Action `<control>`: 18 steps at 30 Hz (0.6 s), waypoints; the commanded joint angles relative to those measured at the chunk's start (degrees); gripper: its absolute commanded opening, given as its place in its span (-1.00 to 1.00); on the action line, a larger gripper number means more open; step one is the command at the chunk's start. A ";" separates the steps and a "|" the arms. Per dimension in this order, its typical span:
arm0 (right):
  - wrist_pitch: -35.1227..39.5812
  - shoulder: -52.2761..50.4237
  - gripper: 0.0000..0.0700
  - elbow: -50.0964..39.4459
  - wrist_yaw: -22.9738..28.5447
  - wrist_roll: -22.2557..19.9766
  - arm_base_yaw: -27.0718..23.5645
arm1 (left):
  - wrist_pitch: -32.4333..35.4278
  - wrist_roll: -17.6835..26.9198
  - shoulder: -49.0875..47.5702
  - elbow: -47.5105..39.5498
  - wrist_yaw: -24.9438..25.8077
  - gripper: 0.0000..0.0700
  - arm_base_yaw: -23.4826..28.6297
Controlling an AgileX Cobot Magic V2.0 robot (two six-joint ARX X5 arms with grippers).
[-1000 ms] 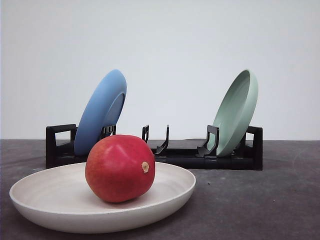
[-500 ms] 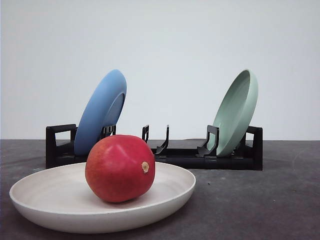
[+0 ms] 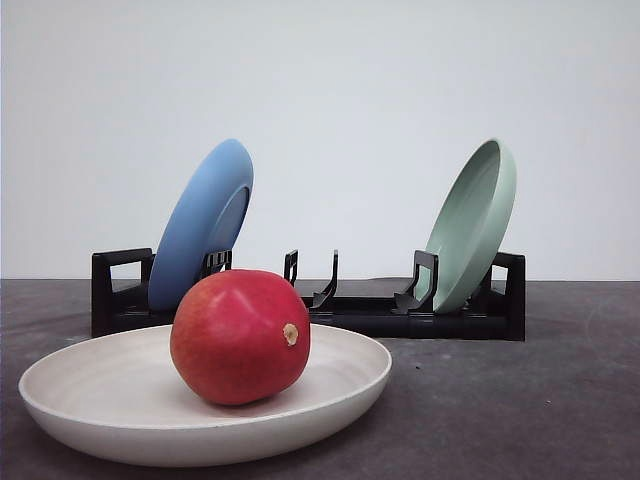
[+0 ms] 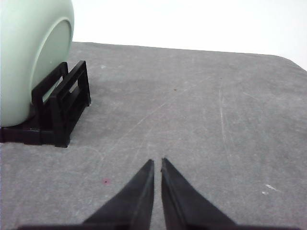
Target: Place pomegranate in white plate
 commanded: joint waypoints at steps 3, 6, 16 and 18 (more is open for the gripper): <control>0.57 0.02 -0.94 -0.26 0.21 0.61 -0.11 | 0.87 -0.37 -0.04 -0.52 -0.24 -0.99 0.04; 0.57 0.02 -0.94 -0.26 0.20 0.61 -0.11 | 0.87 -0.37 -0.04 -0.52 -0.24 -0.99 0.04; 0.57 0.02 -0.94 -0.26 0.22 0.61 -0.11 | 0.85 -0.37 -0.04 -0.52 -0.24 -0.99 0.04; 0.57 0.02 -0.94 -0.26 0.20 0.61 -0.11 | 0.87 -0.37 -0.04 -0.52 -0.24 -0.99 0.04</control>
